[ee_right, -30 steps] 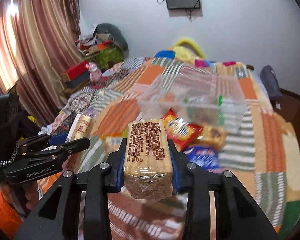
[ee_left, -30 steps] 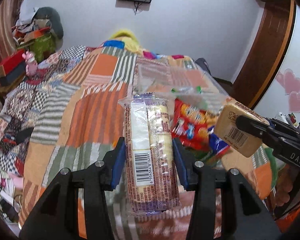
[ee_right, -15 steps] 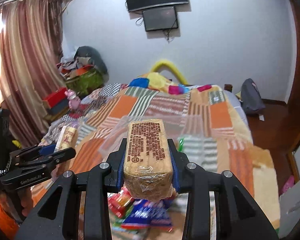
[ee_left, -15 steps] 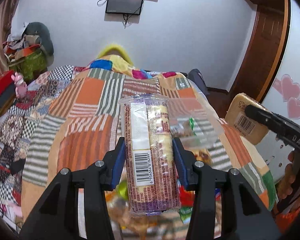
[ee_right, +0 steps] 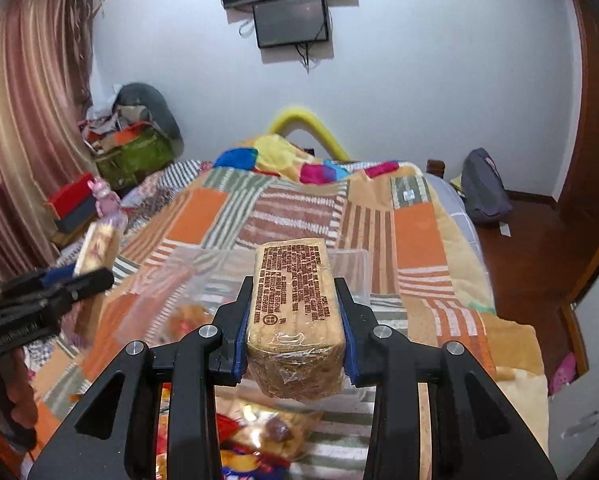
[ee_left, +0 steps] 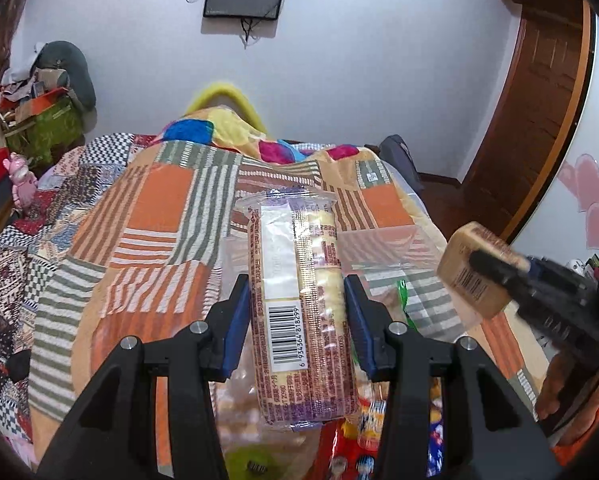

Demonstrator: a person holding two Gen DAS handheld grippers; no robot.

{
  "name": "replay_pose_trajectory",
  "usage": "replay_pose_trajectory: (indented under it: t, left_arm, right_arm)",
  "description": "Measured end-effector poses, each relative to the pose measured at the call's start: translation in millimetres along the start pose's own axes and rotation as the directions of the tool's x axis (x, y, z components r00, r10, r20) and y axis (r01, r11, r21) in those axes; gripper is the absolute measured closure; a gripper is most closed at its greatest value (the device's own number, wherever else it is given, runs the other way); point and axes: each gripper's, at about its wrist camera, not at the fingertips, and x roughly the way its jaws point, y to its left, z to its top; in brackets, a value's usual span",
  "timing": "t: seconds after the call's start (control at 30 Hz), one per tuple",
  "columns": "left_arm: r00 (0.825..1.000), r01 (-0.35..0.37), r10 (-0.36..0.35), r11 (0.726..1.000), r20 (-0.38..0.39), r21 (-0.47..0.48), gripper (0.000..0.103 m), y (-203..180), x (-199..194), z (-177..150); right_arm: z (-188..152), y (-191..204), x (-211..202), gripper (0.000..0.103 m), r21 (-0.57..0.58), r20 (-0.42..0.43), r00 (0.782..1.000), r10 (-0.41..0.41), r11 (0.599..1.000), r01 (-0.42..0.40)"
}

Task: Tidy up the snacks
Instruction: 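Lower wafer pack into clear box with left tool while right drops biscuit block, then grasp the wafer-stick pack with left tool while right grasps blue bag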

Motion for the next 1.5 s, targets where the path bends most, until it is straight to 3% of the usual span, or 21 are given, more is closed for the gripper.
replay_pose_trajectory:
  t: [0.43, 0.6, 0.73, 0.97, 1.07, 1.3, 1.5]
  left_arm:
    - [0.990, -0.014, 0.024, 0.997, -0.141, 0.073, 0.057, -25.5, 81.6, -1.0]
    - [0.992, -0.017, 0.030, 0.995, -0.127, 0.098, 0.057, -32.5, 78.9, -3.8]
    - [0.992, -0.018, 0.032, 0.993, -0.120, 0.116, 0.057, -34.1, 70.3, -4.4]
    - [0.995, -0.025, 0.037, 0.991, -0.089, 0.135, 0.052, -33.6, 36.2, -9.6]
    - [0.998, -0.030, 0.038, 0.991, -0.055, 0.128, 0.043, -30.7, 13.7, -11.1]
    - [0.998, -0.063, 0.062, 0.992, 0.013, 0.107, 0.016, -18.3, -47.2, -26.9]
    - [0.994, -0.105, 0.101, 0.985, 0.036, 0.136, 0.006, -9.3, -87.2, -57.5]
  right_arm:
    - [-13.1, -8.3, 46.6, 0.070, -0.063, -0.102, 0.992, -0.073, 0.996, 0.066]
    - [-16.9, -9.3, 54.2, 0.070, -0.065, -0.126, 0.989, -0.079, 0.995, 0.071]
    - [-20.0, -9.8, 54.7, 0.069, -0.059, -0.151, 0.986, -0.070, 0.996, 0.062]
    - [-17.1, -6.7, 22.4, 0.067, -0.050, -0.110, 0.993, -0.047, 0.998, 0.041]
    - [-15.7, -1.9, 1.7, 0.065, -0.050, -0.082, 0.996, -0.026, 0.999, 0.022]
    - [-26.8, 14.6, -45.1, 0.046, -0.060, -0.027, 0.999, 0.021, 0.998, -0.023]
    - [-46.9, 29.1, -66.8, 0.033, -0.062, -0.017, 0.999, 0.046, 0.997, -0.047]
